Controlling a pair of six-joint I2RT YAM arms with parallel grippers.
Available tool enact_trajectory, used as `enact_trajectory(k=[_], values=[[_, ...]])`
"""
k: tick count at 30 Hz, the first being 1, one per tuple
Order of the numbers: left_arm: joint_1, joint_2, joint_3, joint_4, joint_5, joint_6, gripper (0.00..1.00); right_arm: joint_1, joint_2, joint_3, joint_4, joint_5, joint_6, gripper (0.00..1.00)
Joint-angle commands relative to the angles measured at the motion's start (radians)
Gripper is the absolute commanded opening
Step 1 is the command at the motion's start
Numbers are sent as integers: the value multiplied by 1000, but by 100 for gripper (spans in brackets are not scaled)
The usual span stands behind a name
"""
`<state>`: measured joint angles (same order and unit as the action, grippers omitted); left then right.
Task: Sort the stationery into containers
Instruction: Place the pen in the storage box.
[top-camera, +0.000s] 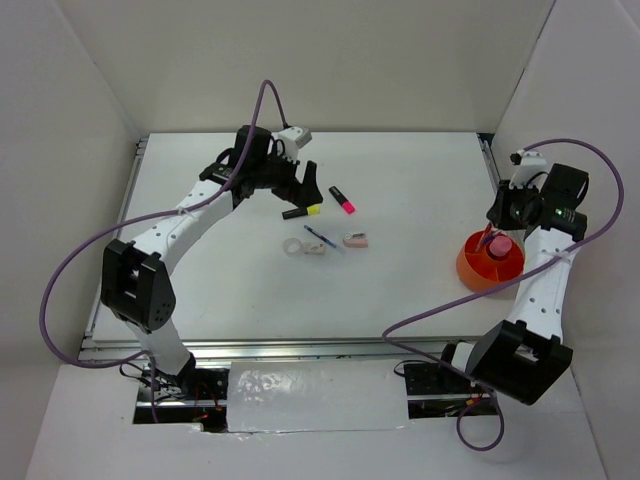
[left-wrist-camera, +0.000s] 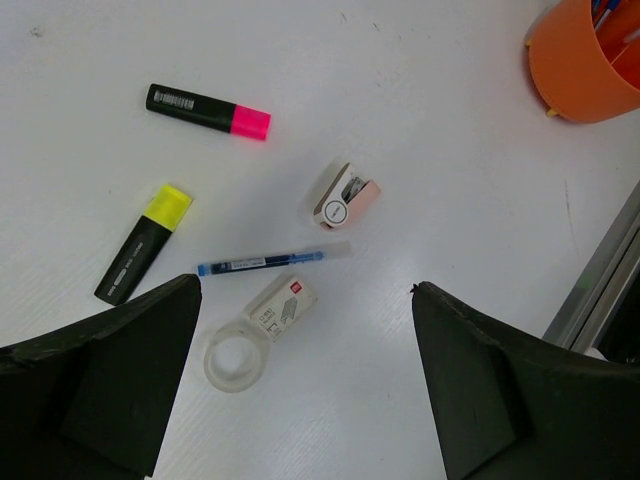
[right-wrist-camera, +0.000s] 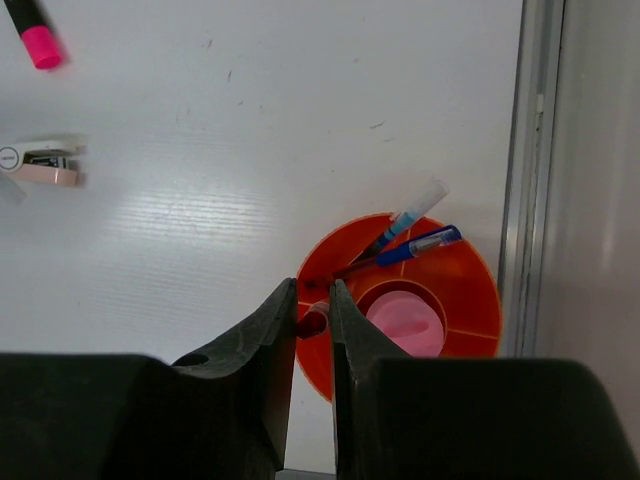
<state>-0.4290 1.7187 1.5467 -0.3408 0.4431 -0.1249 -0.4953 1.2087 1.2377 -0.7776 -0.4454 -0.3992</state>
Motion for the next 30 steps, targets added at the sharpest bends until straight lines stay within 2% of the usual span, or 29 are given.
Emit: enact_trajectory(k=[1, 8, 11, 12, 15, 22, 30], values=[[-1, 7, 4, 28, 28, 39, 99, -23, 5, 75, -61, -53, 3, 0], [-2, 9, -19, 54, 39, 54, 99, -31, 43, 74, -78, -64, 25, 2], [-1, 24, -5, 28, 66, 112, 99, -31, 86, 82, -89, -78, 63, 7], [-1, 34, 4, 14, 89, 190, 99, -34, 103, 85, -88, -78, 69, 8], [-1, 59, 26, -36, 97, 269, 98, -38, 117, 82, -69, -72, 88, 10], [-1, 81, 12, -7, 77, 284, 97, -48, 130, 92, -37, -85, 123, 0], [-1, 88, 15, -7, 71, 294, 97, -25, 108, 56, -45, -20, 2, 0]])
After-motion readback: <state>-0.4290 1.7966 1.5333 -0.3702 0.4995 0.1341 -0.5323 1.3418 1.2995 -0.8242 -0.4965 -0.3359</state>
